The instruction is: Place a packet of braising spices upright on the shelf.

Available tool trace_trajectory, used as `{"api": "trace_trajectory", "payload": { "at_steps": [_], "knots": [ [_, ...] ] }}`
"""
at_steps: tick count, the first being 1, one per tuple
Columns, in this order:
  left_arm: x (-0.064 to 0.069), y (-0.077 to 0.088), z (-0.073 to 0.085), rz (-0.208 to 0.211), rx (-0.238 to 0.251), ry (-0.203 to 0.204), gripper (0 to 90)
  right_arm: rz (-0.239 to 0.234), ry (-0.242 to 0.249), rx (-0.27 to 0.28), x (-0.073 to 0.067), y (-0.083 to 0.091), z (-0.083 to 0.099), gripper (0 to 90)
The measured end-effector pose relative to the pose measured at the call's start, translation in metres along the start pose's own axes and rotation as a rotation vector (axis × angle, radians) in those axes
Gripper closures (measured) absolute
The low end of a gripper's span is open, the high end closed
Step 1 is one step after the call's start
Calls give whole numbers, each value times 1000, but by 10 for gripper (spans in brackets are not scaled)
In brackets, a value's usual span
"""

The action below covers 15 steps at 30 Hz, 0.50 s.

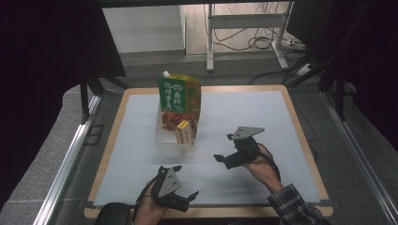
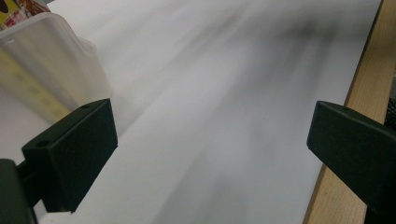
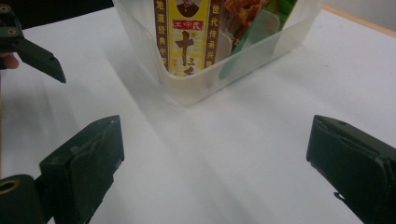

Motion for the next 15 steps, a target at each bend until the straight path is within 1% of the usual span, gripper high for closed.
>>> {"api": "trace_trajectory", "payload": {
  "at_steps": [5,9,15],
  "knots": [
    [-1,0,0,0,1,6,15,17,-16,-1,3,9,8,41],
    [-1,0,0,1,-1,9,14,43,-26,-6,6,16,18,38],
    [-2,-1,1,3,-11,8,7,87,-60,0,14,31,29,18]
  ]
}}
Point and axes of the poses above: each handheld gripper's, and its own axes: y roughly backward along the jaws, z roughly out of its underside, x roughly to its right, the point moved 2 cm from there along -y, roughly forward along the jaws, and after that the axes turned 3 degrees about -y, right-handed, at the moved point
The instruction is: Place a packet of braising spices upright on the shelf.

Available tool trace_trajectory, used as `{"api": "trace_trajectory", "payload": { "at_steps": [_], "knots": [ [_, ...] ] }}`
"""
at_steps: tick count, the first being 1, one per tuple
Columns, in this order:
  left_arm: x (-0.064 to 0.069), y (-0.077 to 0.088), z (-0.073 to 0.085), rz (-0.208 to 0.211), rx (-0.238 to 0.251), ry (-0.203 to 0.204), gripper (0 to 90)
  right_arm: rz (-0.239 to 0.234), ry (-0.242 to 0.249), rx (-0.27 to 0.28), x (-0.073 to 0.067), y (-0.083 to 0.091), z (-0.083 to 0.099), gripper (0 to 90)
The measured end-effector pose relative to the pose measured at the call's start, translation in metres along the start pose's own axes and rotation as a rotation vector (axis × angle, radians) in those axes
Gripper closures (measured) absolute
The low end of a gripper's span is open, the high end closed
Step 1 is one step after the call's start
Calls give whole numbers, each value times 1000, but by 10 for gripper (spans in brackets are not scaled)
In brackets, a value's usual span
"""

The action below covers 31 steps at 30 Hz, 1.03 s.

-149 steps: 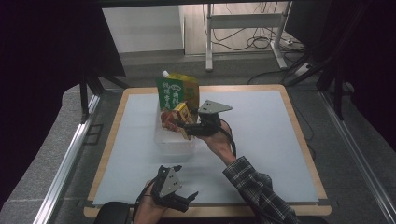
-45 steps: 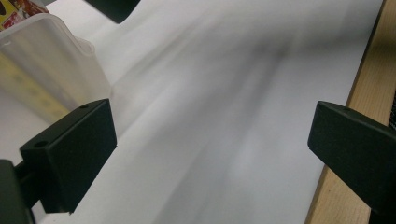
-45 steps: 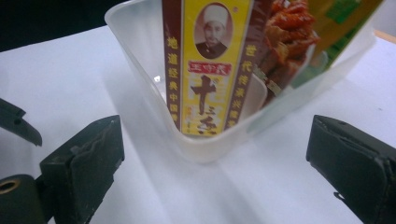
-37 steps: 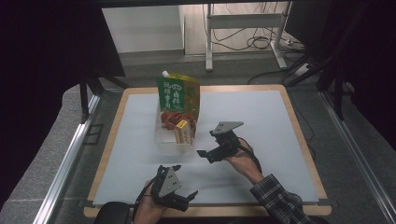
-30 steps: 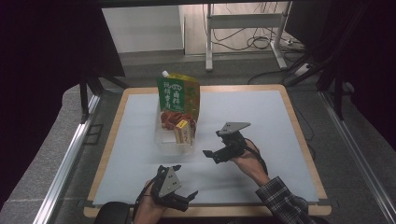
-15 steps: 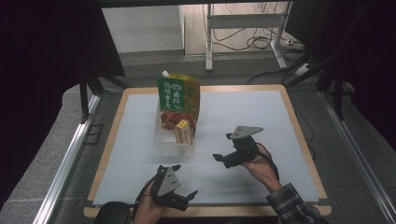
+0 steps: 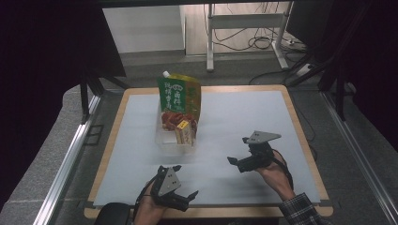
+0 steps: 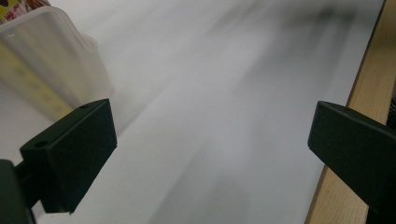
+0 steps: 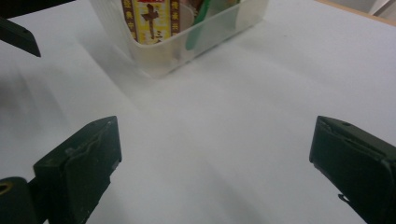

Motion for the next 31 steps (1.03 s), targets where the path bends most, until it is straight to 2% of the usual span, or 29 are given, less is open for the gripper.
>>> {"api": "trace_trajectory", "payload": {
  "at_steps": [12,21,28,31],
  "knots": [
    [-2,-1,1,0,-12,12,0,58,-26,-5,9,27,22,13],
    [-2,-2,2,0,-23,11,0,86,-69,-13,16,45,42,13],
    [-3,-3,3,-5,-40,12,0,104,-85,-67,20,48,57,13],
    [-3,-2,2,-6,-35,11,0,103,-102,-62,22,48,59,13]
  ]
}}
Point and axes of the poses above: each handheld gripper's, and its own axes: y roughly backward along the jaws, z roughly out of its underside, x roughly to its right, the point moved 2 cm from there along -y, roughly forward along the jaws, and after that the axes turned 3 degrees about -y, right-handed, at the moved point
